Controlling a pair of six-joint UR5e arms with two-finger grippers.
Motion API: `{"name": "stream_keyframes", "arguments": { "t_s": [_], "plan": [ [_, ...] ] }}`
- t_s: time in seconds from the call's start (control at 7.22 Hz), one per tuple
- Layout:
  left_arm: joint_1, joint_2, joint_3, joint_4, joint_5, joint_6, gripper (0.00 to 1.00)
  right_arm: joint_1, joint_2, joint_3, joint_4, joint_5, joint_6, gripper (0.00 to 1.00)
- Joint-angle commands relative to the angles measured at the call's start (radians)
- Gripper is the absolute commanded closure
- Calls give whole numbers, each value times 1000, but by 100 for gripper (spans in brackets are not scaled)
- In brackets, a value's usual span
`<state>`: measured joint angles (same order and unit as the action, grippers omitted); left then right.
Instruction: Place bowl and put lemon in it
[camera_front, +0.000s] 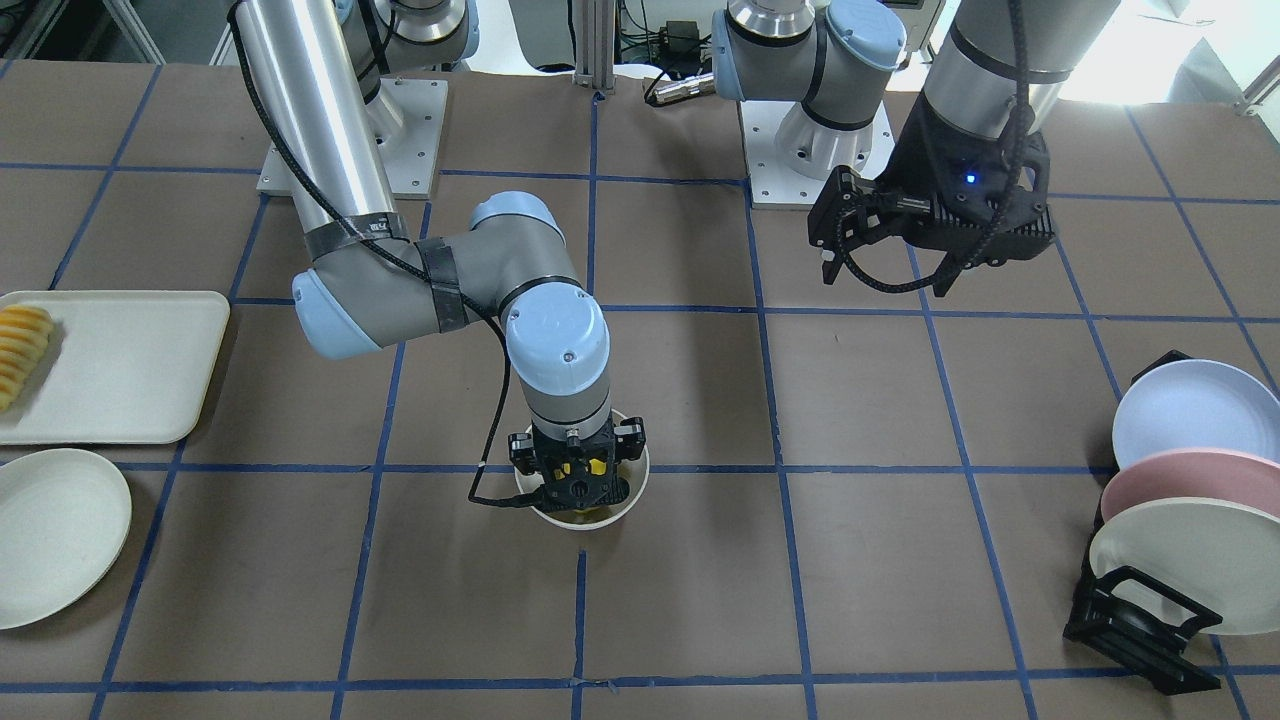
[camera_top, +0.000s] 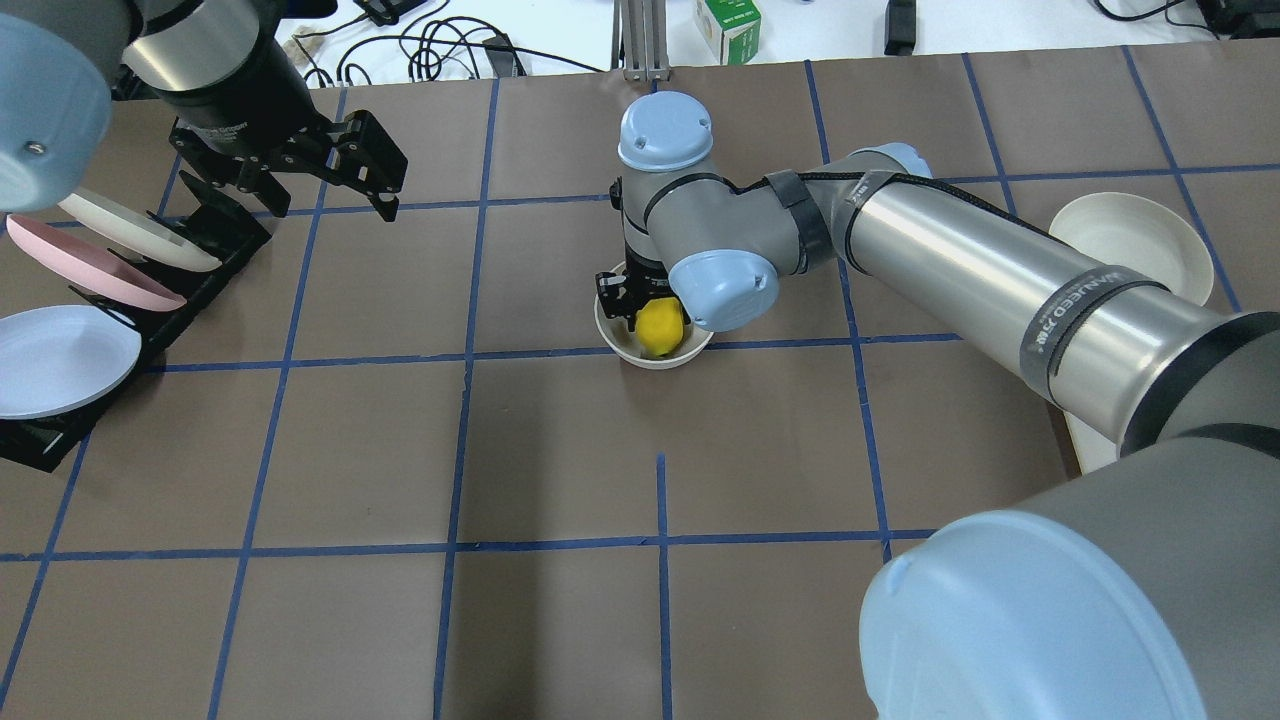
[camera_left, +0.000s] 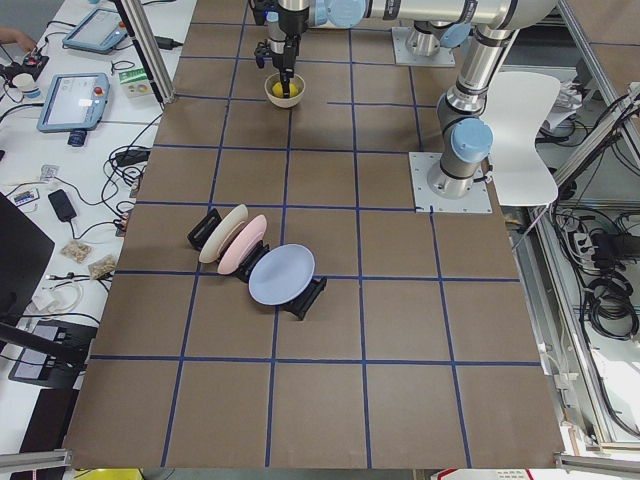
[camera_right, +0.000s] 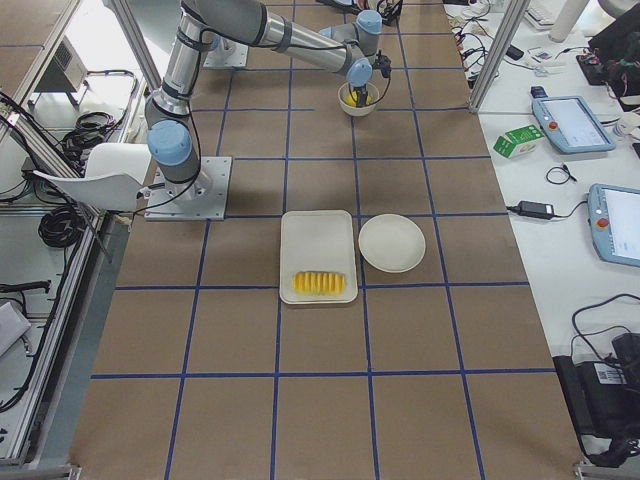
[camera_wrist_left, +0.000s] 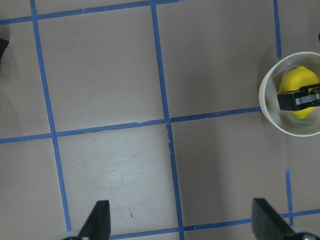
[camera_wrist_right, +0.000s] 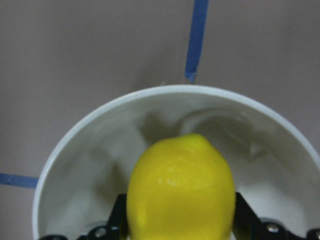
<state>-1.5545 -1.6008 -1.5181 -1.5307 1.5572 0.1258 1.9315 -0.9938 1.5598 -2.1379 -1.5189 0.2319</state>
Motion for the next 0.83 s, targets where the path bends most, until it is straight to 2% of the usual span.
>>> {"name": "stream_keyframes", "arguments": {
  "t_s": [0.0, 0.14, 0.42, 0.55, 0.69],
  "plan": [
    [4, 1, 4, 0, 0, 0, 0, 18, -34, 8, 4, -9, -3, 0],
    [4, 1, 3, 0, 1, 0, 0, 18, -98, 11, 35, -9, -3, 0],
    [4, 2, 3, 0, 1, -2, 0, 1, -246, 5, 166, -1, -5, 0],
    [2, 1, 3, -2, 3, -2, 0, -29, -319, 2, 232, -10, -5, 0],
    [2, 1, 3, -2, 3, -2, 0, -108, -388, -3, 338, -10, -19, 0]
  ]
}}
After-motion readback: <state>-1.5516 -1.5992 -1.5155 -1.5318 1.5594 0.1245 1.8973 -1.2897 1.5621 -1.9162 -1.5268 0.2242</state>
